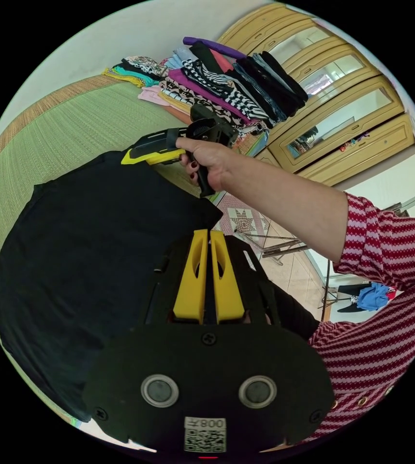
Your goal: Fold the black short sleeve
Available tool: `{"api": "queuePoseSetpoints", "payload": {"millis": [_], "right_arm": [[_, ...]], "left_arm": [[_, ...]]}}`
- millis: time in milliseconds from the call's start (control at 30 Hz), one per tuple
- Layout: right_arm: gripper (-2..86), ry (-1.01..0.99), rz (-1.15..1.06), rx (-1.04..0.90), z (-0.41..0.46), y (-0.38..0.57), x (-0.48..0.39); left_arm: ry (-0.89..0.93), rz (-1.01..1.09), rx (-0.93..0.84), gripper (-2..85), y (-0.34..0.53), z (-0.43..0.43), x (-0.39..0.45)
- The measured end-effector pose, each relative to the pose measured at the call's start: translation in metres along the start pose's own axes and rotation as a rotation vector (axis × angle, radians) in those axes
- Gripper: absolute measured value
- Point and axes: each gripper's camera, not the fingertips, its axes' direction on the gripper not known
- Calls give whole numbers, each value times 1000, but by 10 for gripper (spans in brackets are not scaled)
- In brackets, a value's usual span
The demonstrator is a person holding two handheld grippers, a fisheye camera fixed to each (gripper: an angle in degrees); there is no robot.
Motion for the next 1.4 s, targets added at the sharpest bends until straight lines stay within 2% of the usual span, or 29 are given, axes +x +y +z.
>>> {"api": "queuePoseSetpoints", "payload": {"millis": [400,800,1067,1400], "right_arm": [[20,44,-63,77,-62,0,-70],[19,-29,-153,115,-88,5,-180],[20,-59,-244,91,-70,6,-280],[22,-42,-344,-3,2,6,-416]], "left_arm": [[64,-15,86,7,30,42,-71],[147,-91,268,7,100,60,-164],[163,-175,414,8,178,61,-243],[159,-364,561,7,285,83,-346]]}}
